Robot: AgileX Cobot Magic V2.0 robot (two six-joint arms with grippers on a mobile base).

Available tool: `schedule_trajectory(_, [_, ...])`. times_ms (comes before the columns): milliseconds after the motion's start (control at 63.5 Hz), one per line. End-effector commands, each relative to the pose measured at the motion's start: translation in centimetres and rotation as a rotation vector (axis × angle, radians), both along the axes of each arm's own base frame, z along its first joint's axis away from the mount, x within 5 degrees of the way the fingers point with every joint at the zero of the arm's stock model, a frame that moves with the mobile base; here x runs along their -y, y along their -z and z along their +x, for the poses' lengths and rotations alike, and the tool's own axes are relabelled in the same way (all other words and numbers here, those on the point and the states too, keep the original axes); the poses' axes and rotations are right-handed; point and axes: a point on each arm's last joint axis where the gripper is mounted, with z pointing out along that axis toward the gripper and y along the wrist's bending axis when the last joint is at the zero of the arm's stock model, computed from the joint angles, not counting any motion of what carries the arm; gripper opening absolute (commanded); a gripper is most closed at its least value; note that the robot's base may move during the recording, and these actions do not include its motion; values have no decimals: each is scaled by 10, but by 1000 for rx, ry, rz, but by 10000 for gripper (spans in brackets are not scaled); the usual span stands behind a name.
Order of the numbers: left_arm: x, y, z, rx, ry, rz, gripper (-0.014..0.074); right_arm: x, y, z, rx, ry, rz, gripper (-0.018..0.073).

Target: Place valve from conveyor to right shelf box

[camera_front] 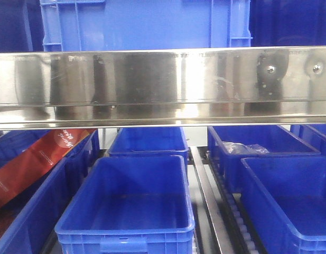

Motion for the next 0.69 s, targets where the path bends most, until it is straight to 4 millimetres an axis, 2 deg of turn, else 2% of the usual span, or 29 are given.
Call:
schedule_trajectory(0, [2, -11, -4, 78, 2, -4, -111, 2, -13, -3, 98, 11, 7, -154])
schedule_trajectory(678, [1, -18, -2, 149, -6, 3, -111, 2, -14, -3, 103, 11, 7, -154])
